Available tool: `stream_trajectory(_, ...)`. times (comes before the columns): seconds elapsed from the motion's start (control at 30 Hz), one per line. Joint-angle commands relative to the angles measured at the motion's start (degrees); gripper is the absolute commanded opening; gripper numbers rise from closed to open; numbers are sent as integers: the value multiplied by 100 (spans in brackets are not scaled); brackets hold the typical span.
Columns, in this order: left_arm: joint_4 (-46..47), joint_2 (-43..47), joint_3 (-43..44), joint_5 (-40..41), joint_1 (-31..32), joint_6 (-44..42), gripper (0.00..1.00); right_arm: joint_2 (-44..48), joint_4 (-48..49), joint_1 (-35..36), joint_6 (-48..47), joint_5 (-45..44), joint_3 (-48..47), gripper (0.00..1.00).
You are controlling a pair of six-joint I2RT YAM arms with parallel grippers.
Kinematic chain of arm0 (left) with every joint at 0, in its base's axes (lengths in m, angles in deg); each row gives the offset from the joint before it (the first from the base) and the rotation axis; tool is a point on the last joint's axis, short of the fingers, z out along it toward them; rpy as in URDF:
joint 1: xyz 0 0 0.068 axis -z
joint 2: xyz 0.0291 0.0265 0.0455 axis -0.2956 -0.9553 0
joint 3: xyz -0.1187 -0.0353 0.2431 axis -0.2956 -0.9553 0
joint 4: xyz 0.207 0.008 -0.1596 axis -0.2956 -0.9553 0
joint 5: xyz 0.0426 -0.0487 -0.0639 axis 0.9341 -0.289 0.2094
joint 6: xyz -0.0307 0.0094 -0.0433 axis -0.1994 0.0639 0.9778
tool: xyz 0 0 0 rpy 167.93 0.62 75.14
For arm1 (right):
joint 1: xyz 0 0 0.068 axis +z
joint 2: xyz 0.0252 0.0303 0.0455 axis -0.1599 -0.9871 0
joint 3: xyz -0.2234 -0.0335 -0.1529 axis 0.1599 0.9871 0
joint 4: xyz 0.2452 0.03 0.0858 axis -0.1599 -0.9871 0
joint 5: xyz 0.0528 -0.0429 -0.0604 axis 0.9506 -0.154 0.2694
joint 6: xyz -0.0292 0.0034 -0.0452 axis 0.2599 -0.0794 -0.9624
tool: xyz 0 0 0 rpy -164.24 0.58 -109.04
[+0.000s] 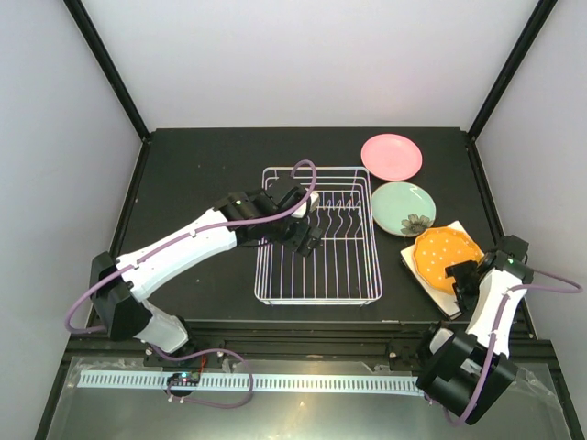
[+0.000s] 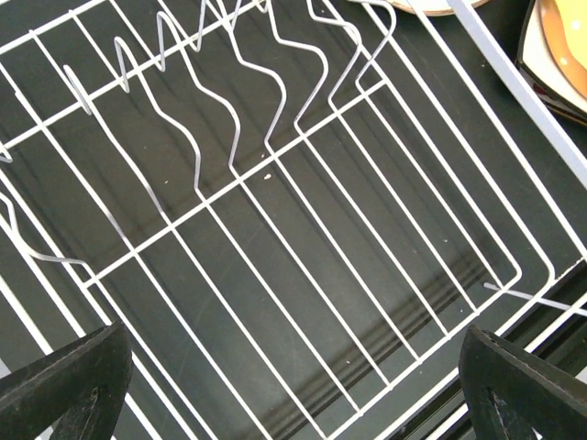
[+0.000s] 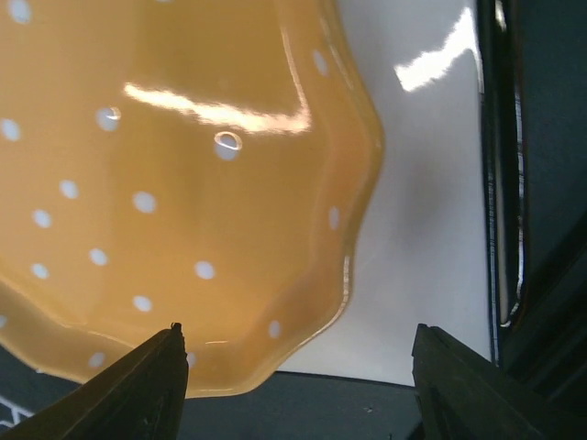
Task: Load the plates into the dish rack
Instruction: Pick up the plate at the center of the board.
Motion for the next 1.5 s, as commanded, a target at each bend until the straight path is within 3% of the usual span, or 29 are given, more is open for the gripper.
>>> stream_trajectory(0.0,-247,-117,263,173,72,-68,99,57,97,-35,145,-340,88,67)
stream_trajectory(0.57,-562,-236,478,607,83,-168,99,-545,933,-134,208,-584,320,59)
stream_trajectory(0.97,204,522,81,532,83,-407,99,-1150,1547,-140,259,-484,404,53)
stream_trajectory(1.23,-54,357,254,561,87,-535,99,-1310,1786,-142,270,-393,580,42)
stream_trajectory(1.47,-66,390,206,686,92,-608,99,-1412,1927,-139,172,-368,675,25)
